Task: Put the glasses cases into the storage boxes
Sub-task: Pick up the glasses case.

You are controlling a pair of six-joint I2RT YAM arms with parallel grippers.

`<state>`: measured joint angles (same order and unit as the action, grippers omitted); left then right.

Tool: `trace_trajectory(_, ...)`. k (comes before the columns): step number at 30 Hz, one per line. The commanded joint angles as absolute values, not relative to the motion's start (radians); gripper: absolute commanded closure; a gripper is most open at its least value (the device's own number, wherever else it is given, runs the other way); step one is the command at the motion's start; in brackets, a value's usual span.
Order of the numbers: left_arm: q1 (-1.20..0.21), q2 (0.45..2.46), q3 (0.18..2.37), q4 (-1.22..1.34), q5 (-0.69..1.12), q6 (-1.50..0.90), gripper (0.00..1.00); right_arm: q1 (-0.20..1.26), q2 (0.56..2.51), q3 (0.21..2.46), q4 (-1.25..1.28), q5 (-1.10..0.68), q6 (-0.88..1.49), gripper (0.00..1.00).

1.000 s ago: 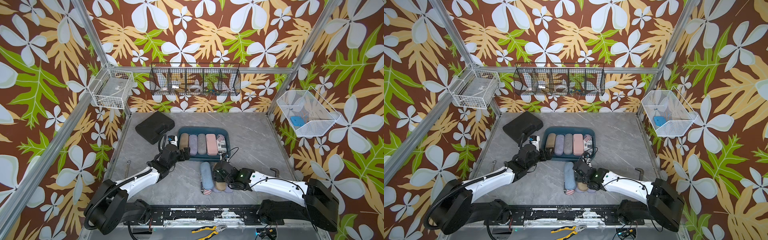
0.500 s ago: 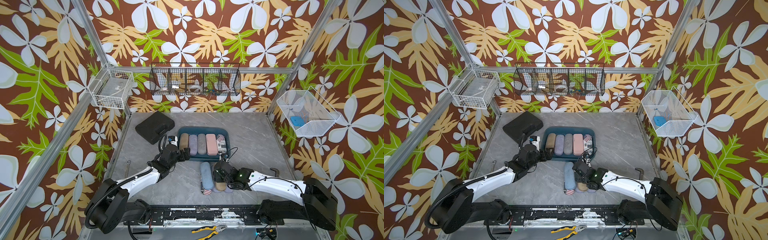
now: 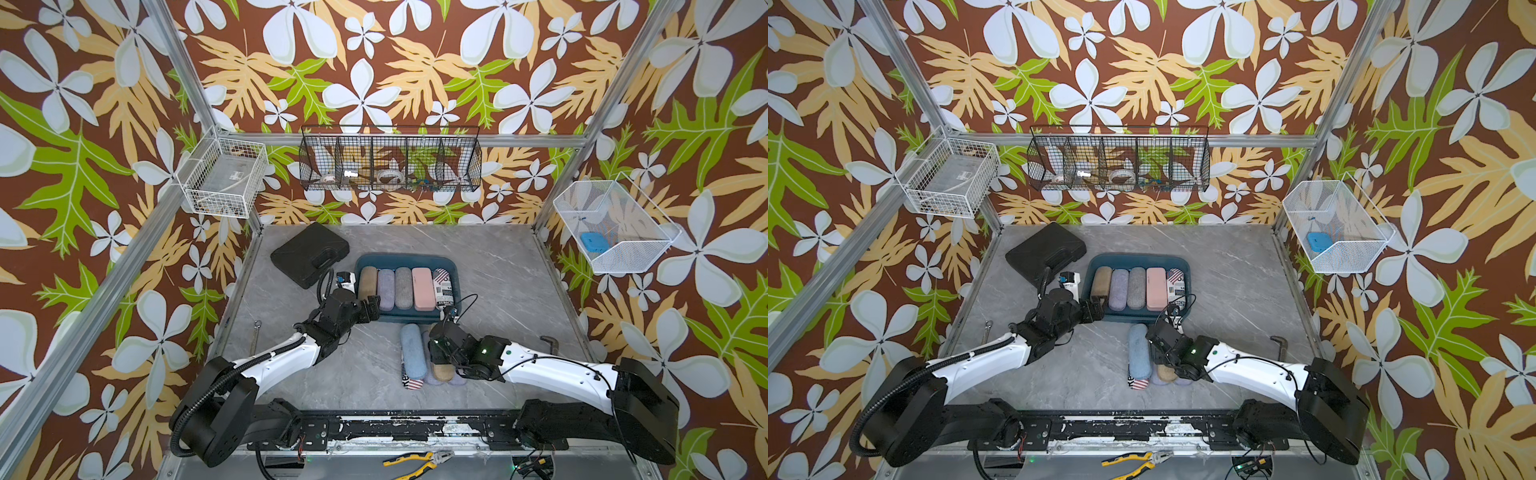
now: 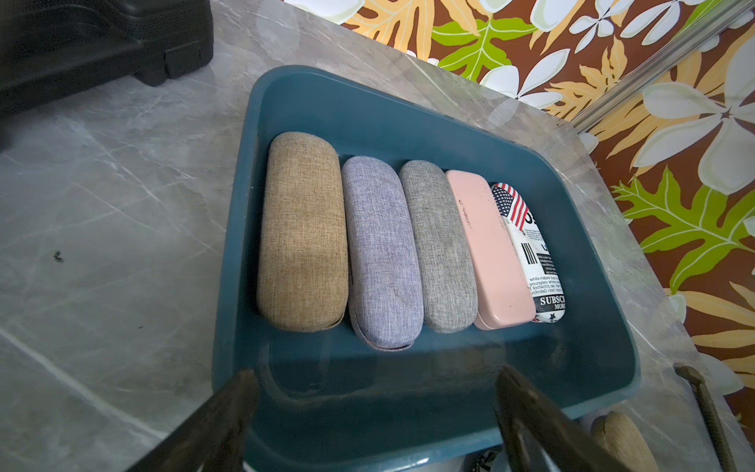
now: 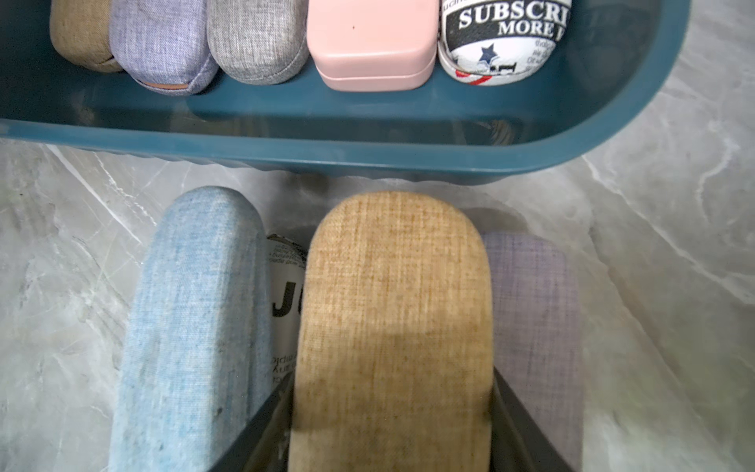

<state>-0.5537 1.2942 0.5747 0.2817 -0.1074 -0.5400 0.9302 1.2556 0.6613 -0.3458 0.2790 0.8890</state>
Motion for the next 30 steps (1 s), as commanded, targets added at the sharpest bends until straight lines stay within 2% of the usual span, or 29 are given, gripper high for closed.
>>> trace_trajectory(1, -0.554, 1.294, 0.572, 0.304, -0.110, -0.538, 0.08, 0.933, 1.235, 0.672, -0.370, 0.322, 0.889, 0.45)
trace_trajectory(16, -0.554, 1.282, 0.568, 0.301, -0.113, -0.537, 0.08, 0.824, 1.110, 0.824, -0.475, 0.386, 0.721, 0.45)
trace_trajectory(22, -0.554, 1.277, 0.563, 0.303, -0.112, -0.540, 0.08, 0.737, 1.193, 0.901, -0.375, 0.361, 0.585, 0.44)
trace_trajectory(30, -0.554, 1.257, 0.548, 0.298, -0.118, -0.542, 0.08, 0.659, 1.432, 1.060, -0.250, 0.354, 0.436, 0.43)
